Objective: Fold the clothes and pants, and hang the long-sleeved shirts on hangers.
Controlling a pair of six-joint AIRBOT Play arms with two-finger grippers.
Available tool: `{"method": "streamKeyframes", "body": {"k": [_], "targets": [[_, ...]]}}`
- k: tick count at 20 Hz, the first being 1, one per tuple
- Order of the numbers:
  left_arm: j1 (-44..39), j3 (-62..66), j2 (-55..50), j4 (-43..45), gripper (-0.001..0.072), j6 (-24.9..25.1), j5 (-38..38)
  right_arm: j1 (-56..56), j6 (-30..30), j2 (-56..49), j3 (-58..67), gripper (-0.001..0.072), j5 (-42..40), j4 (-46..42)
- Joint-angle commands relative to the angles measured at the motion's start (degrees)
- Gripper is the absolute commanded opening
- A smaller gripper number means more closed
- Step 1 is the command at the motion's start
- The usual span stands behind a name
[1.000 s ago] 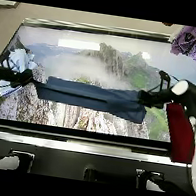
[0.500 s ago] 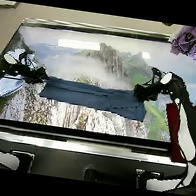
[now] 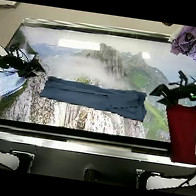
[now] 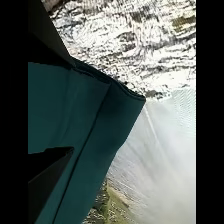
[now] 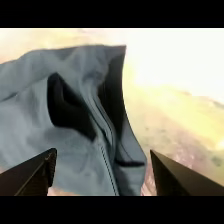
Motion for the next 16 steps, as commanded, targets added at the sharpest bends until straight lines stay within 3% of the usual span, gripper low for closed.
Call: {"method": "streamKeyframes", "body": {"k": [1,8,13,14,16], "targets": [[0.13,1.03,0.37,0.11,0.0579,-0.26,-1.64,-4.68,-6.88,-2.71,-3.26,0.0676,3.39,7.28],[0.15,1.03,0.37,0.13,0.0578,-1.18,-1.66,-4.15,-10.27,-9.51,-7.04,0.0676,-0.20,16.92],[0.13,1.03,0.35,0.11,0.0578,-1.97,-1.81,1.86,-10.64,-11.10,-7.21,0.0664,-0.79,16.74],[0.13,1.03,0.35,0.09,0.0578,-1.97,-1.84,3.39,-10.67,-11.10,-7.21,0.0629,-1.18,16.50],[0.13,1.03,0.37,-0.11,0.0578,-1.97,-1.86,6.29,-11.08,-11.02,-7.19,0.0401,-2.32,16.59]]}}
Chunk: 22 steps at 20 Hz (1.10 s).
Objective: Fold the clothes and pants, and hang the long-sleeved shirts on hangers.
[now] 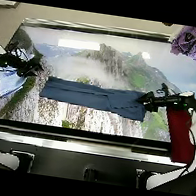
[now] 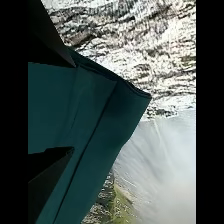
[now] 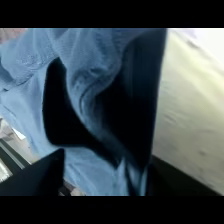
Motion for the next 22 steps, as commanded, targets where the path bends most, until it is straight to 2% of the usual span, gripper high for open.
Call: {"method": "streamKeyframes", "body": {"k": [1,2,3,4,5,6,9,13,16,20,22], "targets": [[0.02,0.07,0.04,-0.68,0.0577,-0.07,-0.11,4.66,-0.70,0.07,-0.07,0.0250,-1.62,0.24],[0.00,0.07,0.02,-1.44,0.0574,-0.07,-0.09,5.40,-0.07,0.79,-0.07,0.0149,-1.99,0.20],[-0.22,0.07,0.02,-2.32,0.0475,-0.07,-0.09,5.68,1.68,1.97,-0.07,0.0099,-2.51,-0.26],[-0.66,0.07,0.02,-3.30,0.0273,-0.02,-0.13,5.66,3.23,3.82,-0.07,0.0031,-2.99,-1.46],[-1.29,0.07,-0.04,-4.37,0.0099,0.09,-0.11,5.66,5.46,5.95,0.04,0.0030,-3.28,-3.37],[-2.25,0.07,-0.24,-5.51,0.0016,0.74,-0.07,5.66,7.67,8.26,0.59,0.0030,-2.91,-6.49],[-7.85,0.07,-2.19,-7.56,0.0016,0.81,0.13,5.66,16.33,14.95,4.28,0.0030,1.70,-16.48],[-19.41,0.07,-6.69,-13.14,0.0016,0.79,3.37,5.66,23.69,20.20,12.37,0.0030,9.40,-25.68],[-29.31,0.07,-10.21,-23.06,0.0015,0.76,10.71,5.66,27.26,22.23,17.86,0.0030,13.00,-28.81],[-41.79,0.94,-14.91,-35.39,0.0015,0.61,21.92,5.66,28.55,22.77,22.99,0.0030,16.15,-29.16],[-46.88,4.00,-18.27,-39.43,0.0015,0.59,24.72,5.66,28.81,22.99,24.35,0.0030,16.92,-29.20]]}}
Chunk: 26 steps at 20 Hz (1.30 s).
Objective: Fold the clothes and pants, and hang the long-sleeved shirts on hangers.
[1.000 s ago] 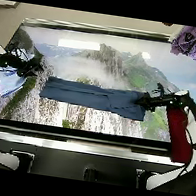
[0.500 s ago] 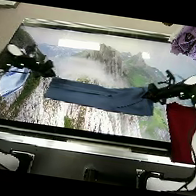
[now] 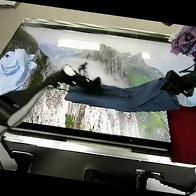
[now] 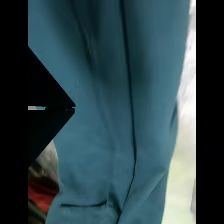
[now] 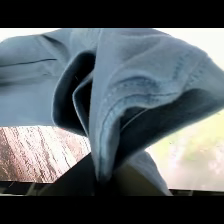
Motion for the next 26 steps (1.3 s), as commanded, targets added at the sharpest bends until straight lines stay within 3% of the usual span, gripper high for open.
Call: {"method": "streamKeyframes", "body": {"k": [1,9,11,15,20,23,26], "targets": [[-9.57,4.57,-5.77,-10.34,0.0015,-0.15,7.26,0.07,1.79,0.61,3.56,0.0030,2.89,-1.11],[-17.94,20.98,-18.82,-11.26,0.0014,-14.71,10.54,0.07,2.99,1.03,5.84,0.0030,4.44,-1.05],[-18.36,21.51,-18.91,-11.61,0.0014,-14.60,12.61,0.07,3.30,1.16,5.84,0.0030,4.46,-1.07],[-13.51,21.90,-15.34,-9.27,0.0011,-11.21,6.38,0.09,5.16,1.16,5.84,0.0030,4.46,-0.39],[-4.07,21.90,-1.62,16.50,0.0011,-12.07,-10.43,2.84,8.50,1.14,5.81,0.0030,2.51,1.31],[3.54,21.90,7.87,34.88,0.0012,-13.03,-21.03,9.49,15.21,1.07,5.81,0.0030,-0.57,0.31],[13.20,21.90,15.98,43.41,0.0014,-10.80,-27.61,18.16,23.02,0.83,5.81,0.0030,-6.58,-1.18]]}}
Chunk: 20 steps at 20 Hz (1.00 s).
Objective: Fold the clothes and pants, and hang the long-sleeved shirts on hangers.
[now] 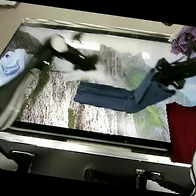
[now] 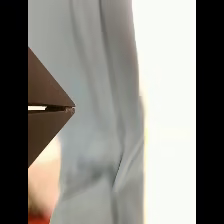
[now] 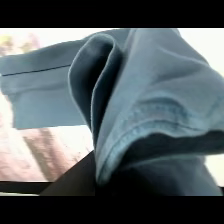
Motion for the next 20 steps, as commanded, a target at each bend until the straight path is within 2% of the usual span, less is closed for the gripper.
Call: {"method": "streamKeyframes", "body": {"k": [1,4,8,13,18,19,20], "targets": [[11.15,0.04,9.44,13.57,0.0014,3.13,-10.03,9.77,10.08,-0.55,0.02,0.0030,-7.41,-2.27],[19.78,0.04,13.44,13.53,0.0015,4.02,-11.58,18.62,16.26,-3.54,0.02,0.0030,-12.90,-2.97],[26.91,0.04,15.17,13.33,0.0015,4.00,-11.98,27.26,21.11,-9.88,0.02,0.0030,-18.99,-2.75],[29.38,0.04,14.99,13.38,0.0015,4.02,-12.59,31.67,25.70,-17.44,0.02,0.0030,-25.49,-2.14],[29.59,0.02,14.99,13.38,0.0015,4.04,-12.59,31.85,26.58,-22.12,0.02,0.0031,-30.36,-0.50],[29.59,0.02,14.97,13.38,0.0016,4.04,-12.59,31.85,26.12,-22.64,0.02,0.0065,-31.32,0.42],[29.59,0.02,14.93,13.38,0.0016,4.04,-12.59,31.85,24.79,-22.91,0.02,0.0252,-32.54,2.08]]}}
